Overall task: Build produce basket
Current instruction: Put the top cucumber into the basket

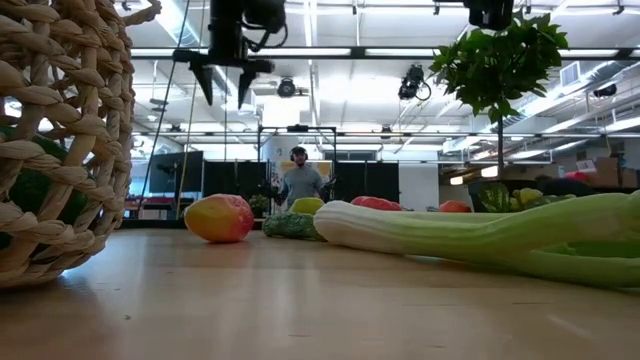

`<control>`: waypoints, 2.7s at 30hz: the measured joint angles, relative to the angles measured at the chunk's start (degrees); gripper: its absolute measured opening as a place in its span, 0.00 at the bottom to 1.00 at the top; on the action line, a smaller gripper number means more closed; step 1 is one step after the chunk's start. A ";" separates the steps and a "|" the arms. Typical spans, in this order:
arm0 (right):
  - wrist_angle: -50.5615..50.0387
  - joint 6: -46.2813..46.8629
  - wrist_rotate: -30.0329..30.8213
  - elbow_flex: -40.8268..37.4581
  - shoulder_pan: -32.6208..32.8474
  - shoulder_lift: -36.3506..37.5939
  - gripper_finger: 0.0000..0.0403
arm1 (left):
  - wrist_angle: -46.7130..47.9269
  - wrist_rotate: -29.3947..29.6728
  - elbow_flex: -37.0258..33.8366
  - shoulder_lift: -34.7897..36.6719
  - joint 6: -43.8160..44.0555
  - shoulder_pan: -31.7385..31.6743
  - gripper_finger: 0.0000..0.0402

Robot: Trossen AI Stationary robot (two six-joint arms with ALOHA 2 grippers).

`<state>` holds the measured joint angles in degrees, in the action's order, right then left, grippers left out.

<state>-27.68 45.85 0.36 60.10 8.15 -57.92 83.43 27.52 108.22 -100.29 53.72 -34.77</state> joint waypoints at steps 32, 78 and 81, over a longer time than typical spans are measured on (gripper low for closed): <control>-0.82 2.08 4.49 0.00 -1.67 0.71 0.74 | 4.09 -31.24 2.84 -10.47 -36.31 -22.70 0.69; -1.93 3.06 2.75 0.00 -0.44 0.67 0.74 | 6.52 -34.86 2.35 -6.43 -23.61 -1.96 0.69; -2.54 3.27 2.90 0.00 0.82 0.67 0.74 | 5.77 -34.70 -5.67 -6.43 -22.74 -0.63 0.69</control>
<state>-30.22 49.12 3.26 60.10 8.97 -57.25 89.20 -7.19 102.55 -106.72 30.98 -35.40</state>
